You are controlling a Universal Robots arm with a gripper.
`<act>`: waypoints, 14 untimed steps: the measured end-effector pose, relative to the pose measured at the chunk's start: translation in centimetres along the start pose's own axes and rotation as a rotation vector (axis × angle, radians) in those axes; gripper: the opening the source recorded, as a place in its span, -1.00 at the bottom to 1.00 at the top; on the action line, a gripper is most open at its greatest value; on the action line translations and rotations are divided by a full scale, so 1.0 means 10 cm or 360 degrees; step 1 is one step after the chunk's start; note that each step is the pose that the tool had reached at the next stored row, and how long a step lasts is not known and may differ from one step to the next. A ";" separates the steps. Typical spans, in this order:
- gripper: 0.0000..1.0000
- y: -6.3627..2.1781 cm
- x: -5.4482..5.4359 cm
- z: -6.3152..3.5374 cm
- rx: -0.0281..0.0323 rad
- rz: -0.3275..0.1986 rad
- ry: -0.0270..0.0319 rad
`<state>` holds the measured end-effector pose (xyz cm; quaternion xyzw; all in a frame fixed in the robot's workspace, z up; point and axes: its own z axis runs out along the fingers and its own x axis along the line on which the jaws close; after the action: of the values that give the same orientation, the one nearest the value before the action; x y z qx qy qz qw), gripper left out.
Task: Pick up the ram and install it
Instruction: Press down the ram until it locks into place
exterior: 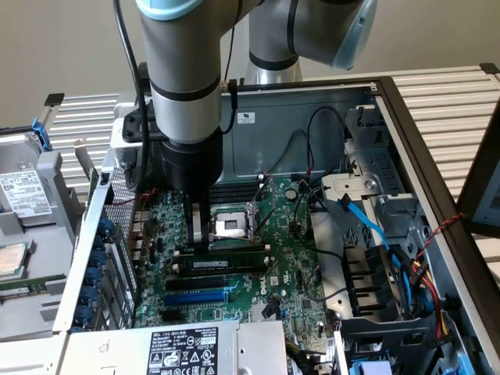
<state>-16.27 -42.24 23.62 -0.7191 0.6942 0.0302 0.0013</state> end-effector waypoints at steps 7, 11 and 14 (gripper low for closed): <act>-0.76 -0.001 0.00 0.041 0.00007 -0.0001 -0.00187; -0.76 -0.002 0.00 0.064 0.00009 -0.0001 -0.00317; -0.76 -0.002 0.01 0.073 0.00012 -0.0002 -0.00428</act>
<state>-16.28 -42.27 22.88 -0.7191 0.6937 0.0395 0.0109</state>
